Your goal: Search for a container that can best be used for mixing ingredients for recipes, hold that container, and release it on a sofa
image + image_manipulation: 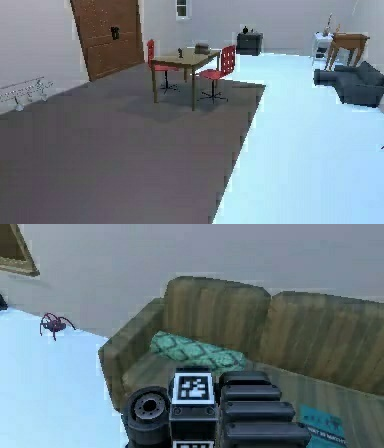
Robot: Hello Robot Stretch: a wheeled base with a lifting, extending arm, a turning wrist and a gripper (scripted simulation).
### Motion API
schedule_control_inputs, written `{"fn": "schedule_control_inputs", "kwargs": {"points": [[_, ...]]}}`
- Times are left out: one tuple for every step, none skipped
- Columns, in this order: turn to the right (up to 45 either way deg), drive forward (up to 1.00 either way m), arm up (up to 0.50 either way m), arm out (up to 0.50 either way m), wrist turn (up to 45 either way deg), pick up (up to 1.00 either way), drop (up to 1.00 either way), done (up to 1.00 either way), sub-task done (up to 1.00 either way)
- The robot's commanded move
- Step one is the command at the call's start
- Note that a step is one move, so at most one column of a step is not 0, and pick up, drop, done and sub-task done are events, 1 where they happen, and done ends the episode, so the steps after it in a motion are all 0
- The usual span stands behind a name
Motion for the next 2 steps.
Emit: {"fn": "schedule_control_inputs", "kwargs": {"points": [[45.0,0.0,0.0,0.0,0.0,0.0,0.0,0.0,0.0],[45.0,0.0,0.0,0.0,0.0,0.0,0.0,0.0,0.0]]}}
